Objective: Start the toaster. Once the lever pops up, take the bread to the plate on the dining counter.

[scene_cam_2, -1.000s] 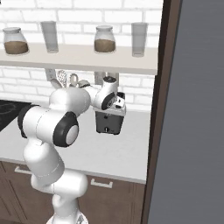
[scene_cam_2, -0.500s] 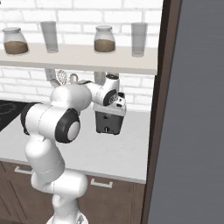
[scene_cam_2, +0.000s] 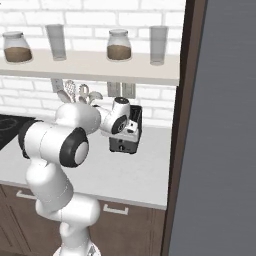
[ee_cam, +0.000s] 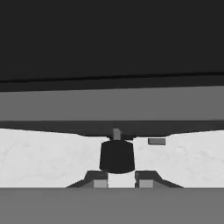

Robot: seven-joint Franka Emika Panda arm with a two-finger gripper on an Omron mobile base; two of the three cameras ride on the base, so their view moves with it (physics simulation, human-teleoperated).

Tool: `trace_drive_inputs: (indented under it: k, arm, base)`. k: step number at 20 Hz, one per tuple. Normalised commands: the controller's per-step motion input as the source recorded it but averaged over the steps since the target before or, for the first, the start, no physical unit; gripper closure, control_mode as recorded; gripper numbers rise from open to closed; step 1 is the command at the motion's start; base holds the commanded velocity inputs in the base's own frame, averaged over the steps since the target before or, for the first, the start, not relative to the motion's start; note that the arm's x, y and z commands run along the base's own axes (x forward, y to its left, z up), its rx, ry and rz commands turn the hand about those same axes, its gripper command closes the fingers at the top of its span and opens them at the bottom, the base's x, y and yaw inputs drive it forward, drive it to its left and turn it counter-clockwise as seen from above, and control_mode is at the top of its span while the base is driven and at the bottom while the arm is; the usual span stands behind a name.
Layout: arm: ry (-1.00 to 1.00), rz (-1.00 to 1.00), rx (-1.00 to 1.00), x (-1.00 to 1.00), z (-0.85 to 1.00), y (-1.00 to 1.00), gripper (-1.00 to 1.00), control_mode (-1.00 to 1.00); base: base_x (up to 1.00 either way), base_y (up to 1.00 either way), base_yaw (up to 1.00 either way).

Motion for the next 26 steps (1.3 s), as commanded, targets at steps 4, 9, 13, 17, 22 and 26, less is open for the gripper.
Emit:
trace_drive_inputs:
  k: [4,9,13,17,22,26]
  arm:
    - [-0.10,-0.05,0.00,0.00,-0.90,0.00,1.00,-1.00]
    - [-0.06,-0.04,0.00,-0.04,-0.92,0.00,1.00,-1.00]
    - [-0.40,-0.06,0.00,-0.85,0.59,-0.02,1.00,-1.00]
    - [-0.48,-0.14,0.00,-1.00,1.00,-0.04,1.00,-1.00]
    - [-0.27,-0.15,0.00,-0.43,1.00,0.00,1.00,-1.00]
    - [-0.02,-0.08,0.00,0.00,1.00,0.00,1.00,-1.00]
  base:
    - [0.00,0.00,0.00]
    - [0.00,0.00,0.00]
    - [0.00,0.00,0.00]
    - [0.00,0.00,0.00]
    - [0.00,0.00,0.00]
    - [0.00,0.00,0.00]
